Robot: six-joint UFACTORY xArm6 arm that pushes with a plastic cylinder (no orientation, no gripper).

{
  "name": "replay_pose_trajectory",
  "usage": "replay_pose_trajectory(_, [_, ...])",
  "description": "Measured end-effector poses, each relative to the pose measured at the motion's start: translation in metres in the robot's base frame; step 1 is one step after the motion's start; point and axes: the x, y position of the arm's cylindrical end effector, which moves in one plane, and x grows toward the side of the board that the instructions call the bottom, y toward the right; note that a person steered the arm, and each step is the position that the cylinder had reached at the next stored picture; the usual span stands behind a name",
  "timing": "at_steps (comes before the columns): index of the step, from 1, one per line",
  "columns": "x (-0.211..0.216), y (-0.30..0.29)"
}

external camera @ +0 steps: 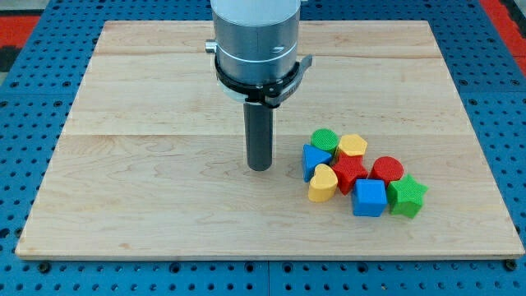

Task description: Push the green star into a group of blocks

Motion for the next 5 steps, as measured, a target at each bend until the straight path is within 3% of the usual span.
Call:
replay_pose_trajectory(2, [0.000,0.000])
replay_pose_trajectory(4, [0.002,-0.055])
replay_pose_trajectory(5, [0.068,-0.033])
